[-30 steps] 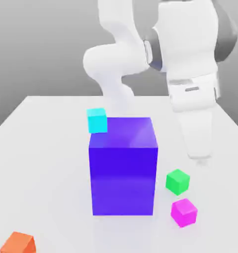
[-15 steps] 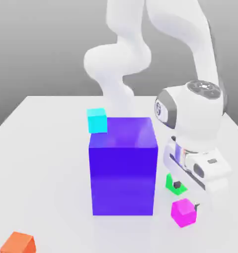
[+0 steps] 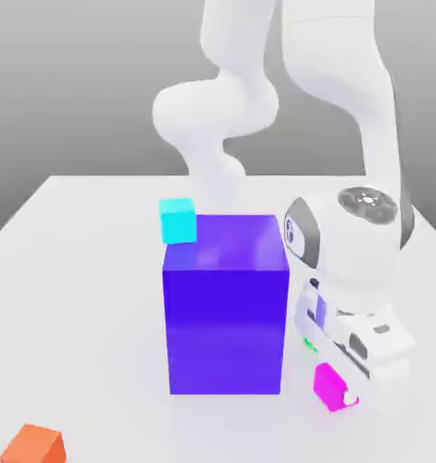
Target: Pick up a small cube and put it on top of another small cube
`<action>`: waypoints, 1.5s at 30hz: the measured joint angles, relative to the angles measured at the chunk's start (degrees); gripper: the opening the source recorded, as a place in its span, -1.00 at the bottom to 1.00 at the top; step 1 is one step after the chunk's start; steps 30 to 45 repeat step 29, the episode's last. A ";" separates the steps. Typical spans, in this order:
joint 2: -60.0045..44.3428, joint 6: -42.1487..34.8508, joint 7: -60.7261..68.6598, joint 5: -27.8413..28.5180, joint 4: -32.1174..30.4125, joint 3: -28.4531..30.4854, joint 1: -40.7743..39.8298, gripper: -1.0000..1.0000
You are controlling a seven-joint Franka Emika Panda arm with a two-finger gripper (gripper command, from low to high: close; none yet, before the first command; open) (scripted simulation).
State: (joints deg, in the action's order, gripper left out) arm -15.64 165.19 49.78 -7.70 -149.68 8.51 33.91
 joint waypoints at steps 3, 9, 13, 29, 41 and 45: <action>4.68 -3.78 -1.71 2.20 -1.01 1.35 0.86 -1.00; 14.98 -8.22 -0.16 3.57 -7.87 0.12 3.09 -1.00; 22.57 -10.03 -0.01 6.23 -13.50 -1.07 3.97 -1.00; 15.82 3.70 1.34 7.21 -19.50 -3.69 5.34 1.00; 15.82 3.70 1.34 7.21 -19.50 -3.69 5.34 1.00; 15.82 3.70 1.34 7.21 -19.50 -3.69 5.34 1.00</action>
